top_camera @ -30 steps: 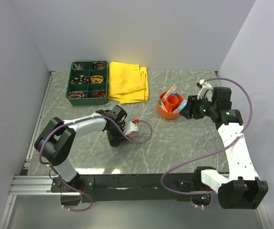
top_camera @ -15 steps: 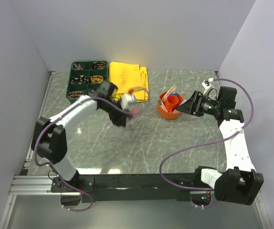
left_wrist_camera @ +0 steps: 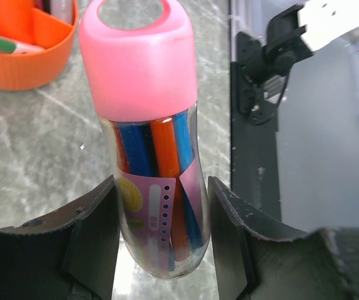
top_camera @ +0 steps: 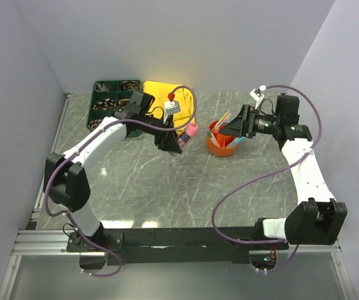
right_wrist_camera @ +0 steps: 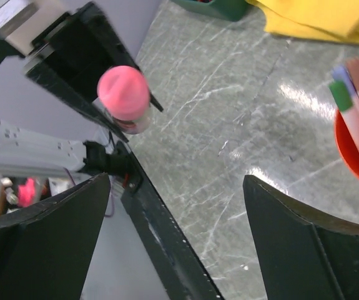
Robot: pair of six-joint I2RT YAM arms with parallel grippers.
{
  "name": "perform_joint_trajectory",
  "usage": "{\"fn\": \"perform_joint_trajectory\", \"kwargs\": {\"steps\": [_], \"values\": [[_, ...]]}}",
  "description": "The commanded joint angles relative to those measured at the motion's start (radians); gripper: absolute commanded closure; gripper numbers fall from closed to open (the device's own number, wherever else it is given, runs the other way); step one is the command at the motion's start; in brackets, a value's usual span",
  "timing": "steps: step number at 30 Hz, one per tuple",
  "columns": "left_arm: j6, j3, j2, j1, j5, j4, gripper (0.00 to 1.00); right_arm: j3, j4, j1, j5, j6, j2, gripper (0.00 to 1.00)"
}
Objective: Sort the stationery into containers
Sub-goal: Pick up the stationery from the center of the board, then place the stationery in the storage box.
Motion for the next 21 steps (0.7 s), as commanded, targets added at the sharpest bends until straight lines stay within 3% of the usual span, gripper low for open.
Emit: {"fn": "perform_joint_trajectory", "kwargs": {"steps": [1,11,21], "values": [[-0.064,0.080,0.019,-0.013,0.112,0.071,0.99,0.099,-0.010,0.059,0.010,-0.119,0.024,0.04],[-0.335,0.091,0.069,-0.034,0.306,0.319,0.99,0.186,-0.074,0.209,0.048,-0.275,0.090,0.03],[-0.446,0.087,0.105,-0.071,0.362,0.439,0.99,0.274,-0.019,0.257,-0.027,-0.230,0.150,0.02]]}}
